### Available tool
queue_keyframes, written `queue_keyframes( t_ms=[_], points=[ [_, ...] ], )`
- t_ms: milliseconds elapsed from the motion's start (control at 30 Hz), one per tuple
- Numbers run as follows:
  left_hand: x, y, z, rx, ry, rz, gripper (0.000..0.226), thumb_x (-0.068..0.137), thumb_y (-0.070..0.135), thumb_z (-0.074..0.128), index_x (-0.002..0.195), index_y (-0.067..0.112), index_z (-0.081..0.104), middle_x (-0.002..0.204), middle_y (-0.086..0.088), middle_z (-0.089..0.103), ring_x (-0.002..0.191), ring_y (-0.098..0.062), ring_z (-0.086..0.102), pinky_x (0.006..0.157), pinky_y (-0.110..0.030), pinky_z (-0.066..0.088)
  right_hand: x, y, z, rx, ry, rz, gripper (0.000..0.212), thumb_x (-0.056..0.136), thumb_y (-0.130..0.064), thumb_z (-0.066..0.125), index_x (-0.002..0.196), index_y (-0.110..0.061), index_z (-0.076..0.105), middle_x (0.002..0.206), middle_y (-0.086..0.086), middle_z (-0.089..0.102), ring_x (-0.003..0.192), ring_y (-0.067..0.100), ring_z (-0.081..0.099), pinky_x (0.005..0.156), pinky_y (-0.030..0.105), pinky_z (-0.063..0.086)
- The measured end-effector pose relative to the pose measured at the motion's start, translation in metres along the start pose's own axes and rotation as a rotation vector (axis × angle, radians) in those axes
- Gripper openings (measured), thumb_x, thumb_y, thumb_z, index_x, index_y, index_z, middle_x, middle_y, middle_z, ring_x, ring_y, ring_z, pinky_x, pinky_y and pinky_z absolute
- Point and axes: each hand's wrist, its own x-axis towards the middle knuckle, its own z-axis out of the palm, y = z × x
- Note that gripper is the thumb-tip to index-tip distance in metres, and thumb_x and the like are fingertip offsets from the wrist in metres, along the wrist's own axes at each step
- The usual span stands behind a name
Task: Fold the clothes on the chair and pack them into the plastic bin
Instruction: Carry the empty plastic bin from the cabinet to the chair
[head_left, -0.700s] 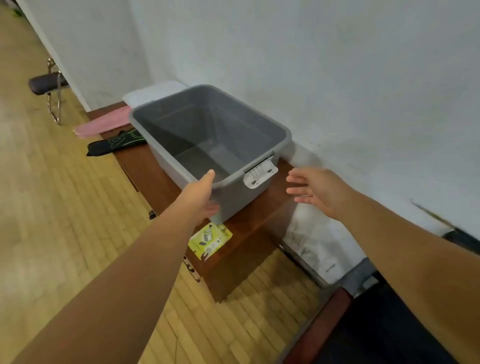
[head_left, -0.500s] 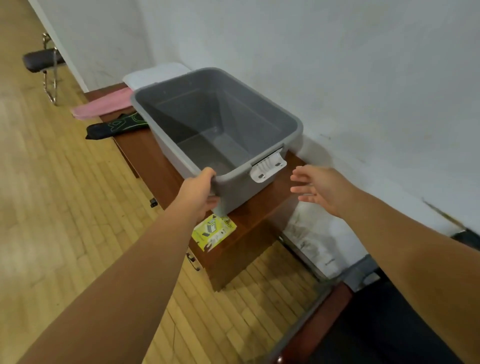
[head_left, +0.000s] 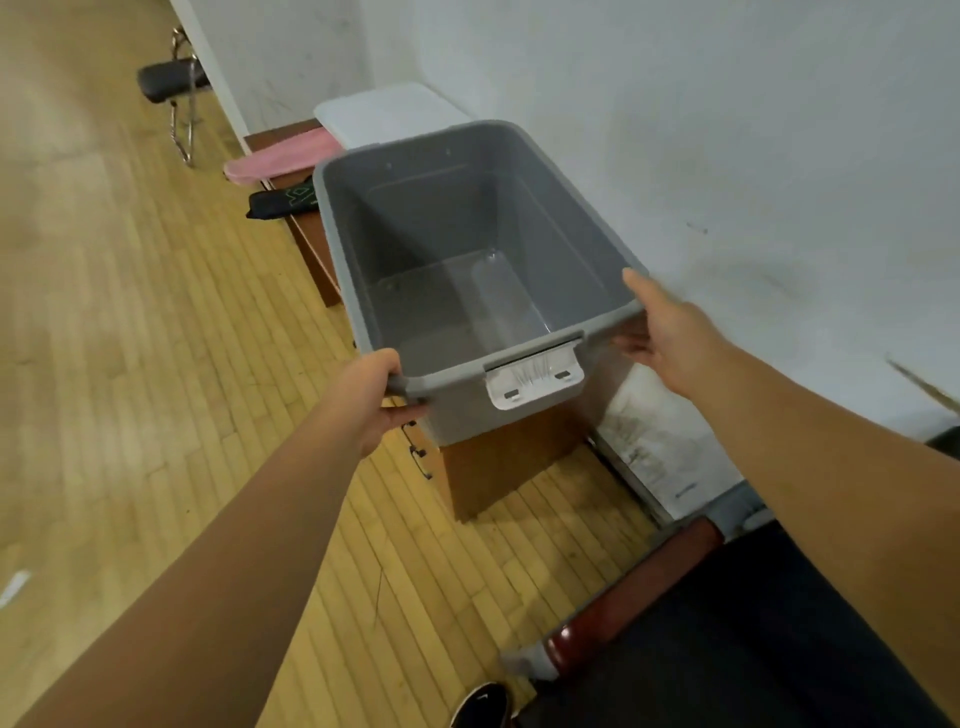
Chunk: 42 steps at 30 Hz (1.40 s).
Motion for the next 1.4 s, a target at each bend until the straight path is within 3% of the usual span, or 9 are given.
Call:
queue_keyframes(
  t_ms=[100, 233, 367, 733, 933, 1100, 1233, 1300, 1400],
  points=[
    [-0.037, -0.022, -0.032, 0.007, 0.071, 0.017, 0.032, 0.088, -0.008, 0.049, 0.119, 0.002, 0.053, 0.112, -0.014, 0.050, 0.104, -0.033, 0.059, 0.080, -0.055, 0.065, -0.026, 0.020, 0.000, -0.051, 0.011, 0.043, 0.063, 0.077, -0.061, 0.082, 0.126, -0.024, 0.069, 0.112, 0.007, 0.070, 0.076, 0.019, 0.068, 0.075, 0.036, 0.062],
    [-0.087, -0.060, -0.083, -0.031, 0.147, 0.035, 0.023, 0.087, -0.010, 0.046, 0.107, 0.001, 0.053, 0.111, -0.014, 0.047, 0.103, -0.038, 0.057, 0.077, -0.055, 0.065, -0.066, 0.053, 0.007, -0.140, -0.029, 0.071, 0.052, 0.088, -0.036, 0.080, 0.136, -0.023, 0.064, 0.131, 0.009, 0.063, 0.108, 0.029, 0.067, 0.072, 0.037, 0.065],
    [-0.131, -0.092, -0.138, -0.080, 0.233, 0.016, 0.027, 0.087, -0.010, 0.048, 0.109, 0.004, 0.052, 0.114, -0.015, 0.042, 0.112, -0.046, 0.057, 0.076, -0.058, 0.065, -0.120, 0.082, 0.029, -0.146, -0.075, 0.033, 0.041, 0.091, -0.018, 0.074, 0.131, -0.019, 0.068, 0.126, 0.012, 0.064, 0.112, 0.031, 0.064, 0.075, 0.041, 0.066],
    [-0.201, -0.198, -0.296, -0.276, 0.424, -0.029, 0.024, 0.084, -0.009, 0.046, 0.104, 0.005, 0.049, 0.112, -0.017, 0.037, 0.108, -0.054, 0.061, 0.078, -0.058, 0.064, -0.247, 0.161, 0.112, -0.281, -0.325, -0.034, 0.028, 0.091, -0.015, 0.073, 0.118, -0.022, 0.072, 0.109, 0.004, 0.070, 0.104, 0.026, 0.067, 0.089, 0.046, 0.064],
    [-0.163, -0.271, -0.358, -0.198, 0.481, -0.099, 0.026, 0.083, -0.015, 0.045, 0.085, 0.011, 0.045, 0.096, -0.015, 0.037, 0.092, -0.039, 0.053, 0.081, -0.059, 0.063, -0.238, 0.258, 0.154, -0.434, -0.377, 0.019, 0.032, 0.096, -0.018, 0.071, 0.128, -0.020, 0.069, 0.108, 0.002, 0.070, 0.101, 0.024, 0.068, 0.088, 0.045, 0.065],
    [-0.096, -0.344, -0.395, -0.155, 0.523, -0.214, 0.023, 0.086, -0.015, 0.046, 0.095, 0.006, 0.046, 0.098, -0.011, 0.035, 0.085, -0.032, 0.047, 0.081, -0.063, 0.063, -0.195, 0.356, 0.187, -0.510, -0.384, 0.129, 0.032, 0.095, -0.017, 0.072, 0.127, -0.022, 0.069, 0.112, 0.002, 0.071, 0.102, 0.023, 0.069, 0.089, 0.043, 0.064],
    [-0.039, -0.408, -0.414, -0.033, 0.546, -0.264, 0.020, 0.093, -0.016, 0.050, 0.101, 0.002, 0.052, 0.098, -0.014, 0.048, 0.086, -0.029, 0.055, 0.065, -0.041, 0.065, -0.153, 0.429, 0.216, -0.566, -0.365, 0.236, 0.029, 0.095, -0.015, 0.073, 0.123, -0.024, 0.067, 0.111, 0.002, 0.069, 0.101, 0.023, 0.069, 0.088, 0.042, 0.065],
    [-0.010, -0.441, -0.423, -0.058, 0.560, -0.310, 0.023, 0.097, -0.011, 0.050, 0.112, 0.006, 0.056, 0.102, -0.013, 0.061, 0.089, -0.028, 0.065, 0.071, -0.040, 0.061, -0.134, 0.464, 0.227, -0.590, -0.356, 0.281, 0.027, 0.096, -0.013, 0.071, 0.119, -0.025, 0.064, 0.109, 0.002, 0.068, 0.102, 0.024, 0.068, 0.089, 0.043, 0.064],
    [0.023, -0.490, -0.434, -0.099, 0.586, -0.356, 0.030, 0.097, -0.009, 0.051, 0.121, 0.009, 0.056, 0.105, -0.012, 0.064, 0.096, -0.030, 0.067, 0.074, -0.041, 0.059, -0.107, 0.515, 0.243, -0.657, -0.362, 0.319, 0.029, 0.093, -0.009, 0.066, 0.118, -0.025, 0.063, 0.109, 0.003, 0.068, 0.104, 0.027, 0.067, 0.091, 0.047, 0.063]
  ],
)
